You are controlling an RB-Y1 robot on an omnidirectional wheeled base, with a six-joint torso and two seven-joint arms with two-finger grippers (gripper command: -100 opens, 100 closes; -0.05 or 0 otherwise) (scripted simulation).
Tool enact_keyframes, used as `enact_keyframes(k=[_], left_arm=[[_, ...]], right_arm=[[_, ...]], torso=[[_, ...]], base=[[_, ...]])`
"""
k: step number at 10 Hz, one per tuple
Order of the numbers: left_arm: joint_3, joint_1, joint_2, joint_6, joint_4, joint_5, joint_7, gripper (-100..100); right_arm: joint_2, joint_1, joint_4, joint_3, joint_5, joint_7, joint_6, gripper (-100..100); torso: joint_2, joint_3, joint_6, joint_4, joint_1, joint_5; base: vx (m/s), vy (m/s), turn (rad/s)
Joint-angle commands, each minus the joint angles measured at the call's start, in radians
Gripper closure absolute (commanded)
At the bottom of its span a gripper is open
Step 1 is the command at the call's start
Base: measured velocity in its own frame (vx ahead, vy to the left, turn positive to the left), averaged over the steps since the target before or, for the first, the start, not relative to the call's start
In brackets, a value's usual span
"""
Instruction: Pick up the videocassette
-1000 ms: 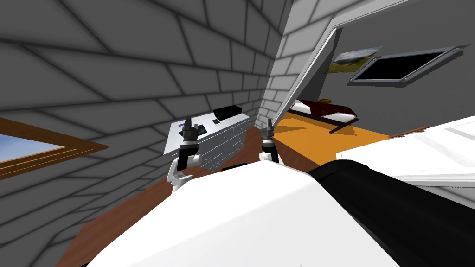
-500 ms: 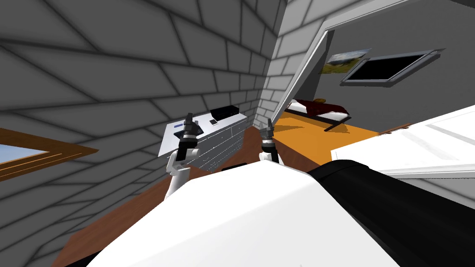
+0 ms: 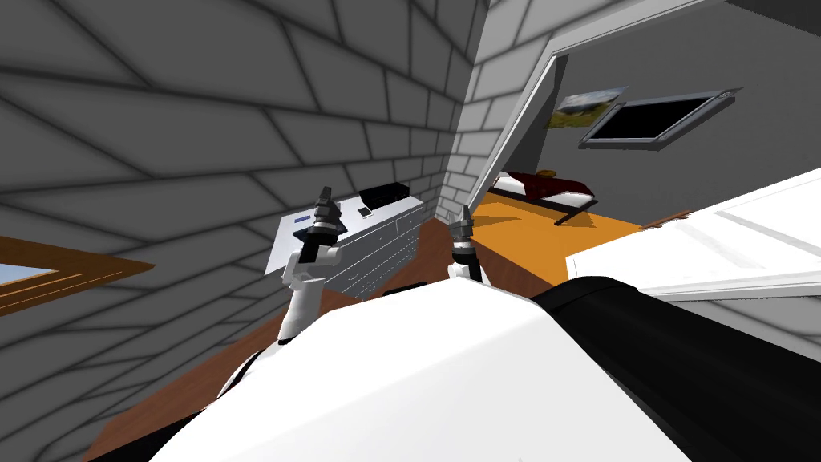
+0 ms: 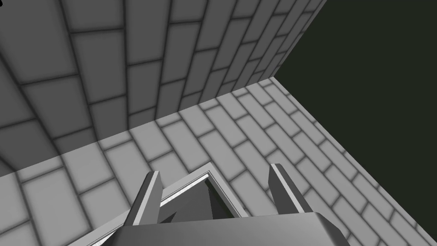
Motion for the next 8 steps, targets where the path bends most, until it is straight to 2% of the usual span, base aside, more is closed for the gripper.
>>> enact_keyframes(k=[1,2,3,4,5,6,7,8], left_arm=[[0.004,-0.050,0.013,0.043,0.029,0.009,-0.003,-100],[0.004,-0.060,0.013,0.043,0.029,0.009,-0.003,-100],[0.011,-0.096,0.042,0.085,0.078,0.027,-0.006,-100],[0.011,-0.132,0.042,0.105,0.080,0.027,-0.006,-100],[0.019,-0.164,0.072,0.132,0.132,0.045,-0.010,-100],[0.019,-0.188,0.072,0.164,0.136,0.045,-0.010,-100],[0.019,-0.205,0.072,0.171,0.136,0.045,-0.010,-100],[0.026,-0.246,0.101,0.215,0.184,0.063,-0.015,-100]], right_arm=[[0.000,0.000,0.000,0.000,0.000,0.000,0.000,0],[0.000,0.000,0.000,0.000,0.000,0.000,0.000,0],[0.000,0.000,0.000,0.000,0.000,0.000,0.000,0],[0.000,0.000,0.000,0.000,0.000,0.000,0.000,0],[0.000,0.000,0.000,0.000,0.000,0.000,0.000,0],[0.000,0.000,0.000,0.000,0.000,0.000,0.000,0],[0.000,0.000,0.000,0.000,0.000,0.000,0.000,0],[0.000,0.000,0.000,0.000,0.000,0.000,0.000,0]], torso=[[0.000,0.000,0.000,0.000,0.000,0.000],[0.000,0.000,0.000,0.000,0.000,0.000],[0.000,0.000,0.000,0.000,0.001,0.000],[0.000,0.000,0.000,0.000,0.001,0.000],[0.000,0.000,0.000,0.000,0.001,0.000],[0.000,0.000,0.000,0.000,0.000,0.000],[0.000,0.000,0.000,0.000,0.000,0.000],[0.000,0.000,0.000,0.000,0.001,0.000]], base=[[0.000,-0.038,-0.034],[0.002,-0.016,0.007],[0.005,-0.029,-0.057],[0.004,-0.030,-0.042],[0.009,-0.041,-0.067],[0.007,-0.037,-0.016],[0.002,-0.020,0.009],[0.007,-0.040,-0.051]])
